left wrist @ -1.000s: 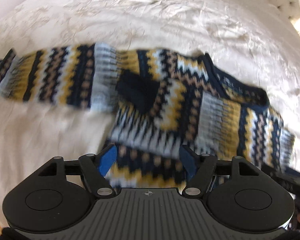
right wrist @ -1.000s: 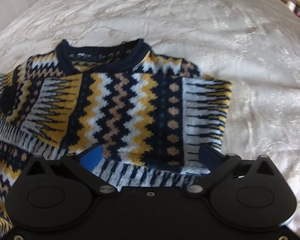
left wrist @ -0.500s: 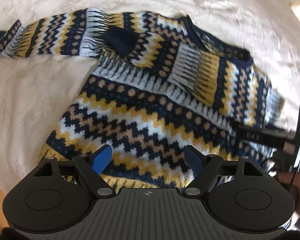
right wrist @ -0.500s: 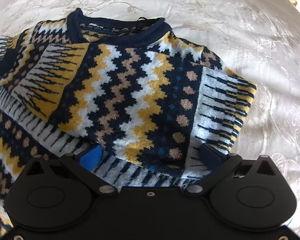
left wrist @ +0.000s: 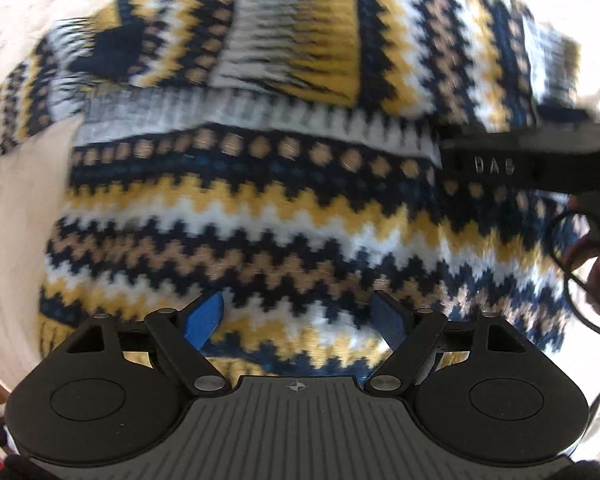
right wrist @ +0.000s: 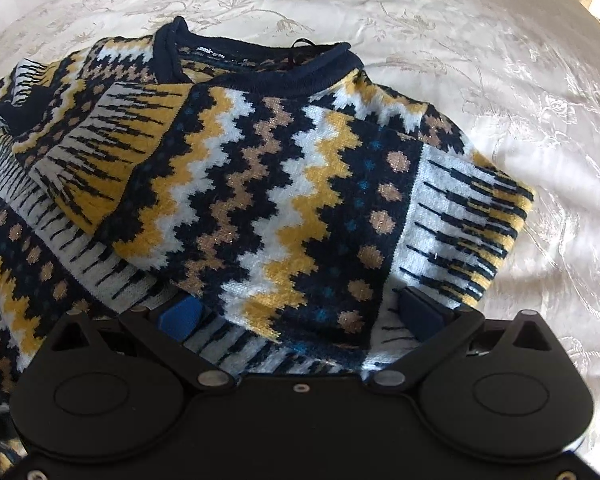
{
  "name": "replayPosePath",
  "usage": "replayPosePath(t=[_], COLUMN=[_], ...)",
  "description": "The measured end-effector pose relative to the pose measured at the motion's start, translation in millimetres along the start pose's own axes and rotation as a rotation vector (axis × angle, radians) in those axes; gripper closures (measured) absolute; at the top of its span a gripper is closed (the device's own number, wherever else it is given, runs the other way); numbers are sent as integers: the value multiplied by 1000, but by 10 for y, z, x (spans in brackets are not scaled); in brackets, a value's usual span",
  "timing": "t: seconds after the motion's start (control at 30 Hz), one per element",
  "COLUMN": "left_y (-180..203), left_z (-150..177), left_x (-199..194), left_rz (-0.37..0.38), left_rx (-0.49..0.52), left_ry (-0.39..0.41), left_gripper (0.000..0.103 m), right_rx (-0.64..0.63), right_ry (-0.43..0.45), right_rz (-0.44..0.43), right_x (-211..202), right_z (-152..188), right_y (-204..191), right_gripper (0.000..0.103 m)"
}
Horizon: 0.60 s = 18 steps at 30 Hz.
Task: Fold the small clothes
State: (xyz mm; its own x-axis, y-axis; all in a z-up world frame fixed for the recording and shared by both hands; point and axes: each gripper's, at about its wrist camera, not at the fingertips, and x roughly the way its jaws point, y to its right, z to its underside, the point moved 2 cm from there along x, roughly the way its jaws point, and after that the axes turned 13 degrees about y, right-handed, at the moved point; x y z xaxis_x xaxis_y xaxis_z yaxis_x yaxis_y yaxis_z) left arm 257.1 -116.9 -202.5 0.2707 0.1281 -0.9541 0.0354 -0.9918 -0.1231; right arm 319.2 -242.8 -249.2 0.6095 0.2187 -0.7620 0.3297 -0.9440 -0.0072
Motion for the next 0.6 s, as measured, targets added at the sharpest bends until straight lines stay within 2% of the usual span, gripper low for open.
replayPosePath(t=[0.17, 0.37, 0.6], left_y=[89, 67, 3], left_z=[15, -2, 29], left_x=[182, 264, 251], left_rz=[-15, 7, 33], left_rx=[21, 10, 3], left_ry=[-34, -52, -20], left_gripper=[22, 16, 5], right_rx=[2, 63, 153], right_ry=[21, 75, 152], right_rz=[-21, -32, -17], right_x=[-59, -264, -593], right_z=[-3, -19, -77], right_y=[46, 154, 290], right_gripper=[0, 1, 1])
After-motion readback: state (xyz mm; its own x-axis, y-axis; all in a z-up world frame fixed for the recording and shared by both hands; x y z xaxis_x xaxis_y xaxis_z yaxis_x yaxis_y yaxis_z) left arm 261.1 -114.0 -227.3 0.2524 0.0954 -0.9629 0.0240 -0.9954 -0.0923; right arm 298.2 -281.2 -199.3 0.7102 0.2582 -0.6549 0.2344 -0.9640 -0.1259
